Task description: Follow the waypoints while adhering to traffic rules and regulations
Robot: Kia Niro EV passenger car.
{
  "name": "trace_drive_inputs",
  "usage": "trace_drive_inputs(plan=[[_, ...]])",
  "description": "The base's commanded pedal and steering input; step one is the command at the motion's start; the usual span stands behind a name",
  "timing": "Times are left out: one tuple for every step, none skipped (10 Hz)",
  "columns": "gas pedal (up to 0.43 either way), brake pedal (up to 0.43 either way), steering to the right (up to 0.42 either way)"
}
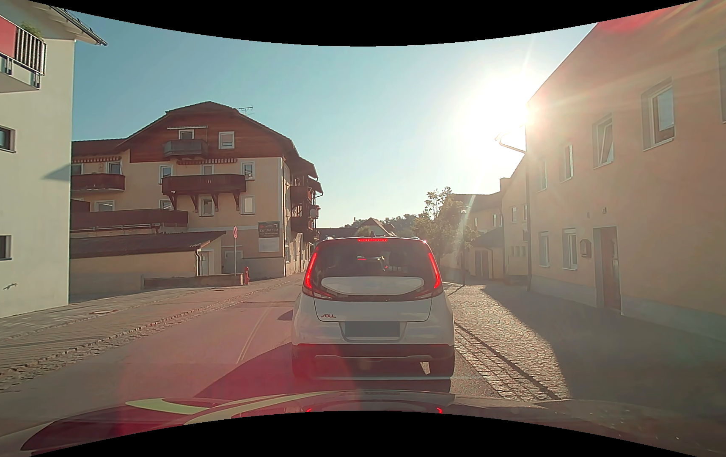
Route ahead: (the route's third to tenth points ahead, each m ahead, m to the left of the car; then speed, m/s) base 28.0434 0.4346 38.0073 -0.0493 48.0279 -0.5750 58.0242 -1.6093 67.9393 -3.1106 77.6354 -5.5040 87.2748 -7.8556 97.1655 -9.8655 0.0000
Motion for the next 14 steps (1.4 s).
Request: trace_drive_inputs(plan=[[0.000,0.244,-0.001],[0.000,0.244,-0.001],[0.000,0.244,-0.001],[0.000,0.244,-0.001],[0.000,0.244,-0.001],[0.000,0.250,-0.001],[0.000,0.244,-0.001],[0.000,0.244,-0.001],[0.000,0.244,-0.001],[0.000,0.244,-0.001],[0.000,0.244,-0.001],[0.000,0.250,-0.001],[0.000,0.244,-0.001],[0.000,0.244,-0.001]])
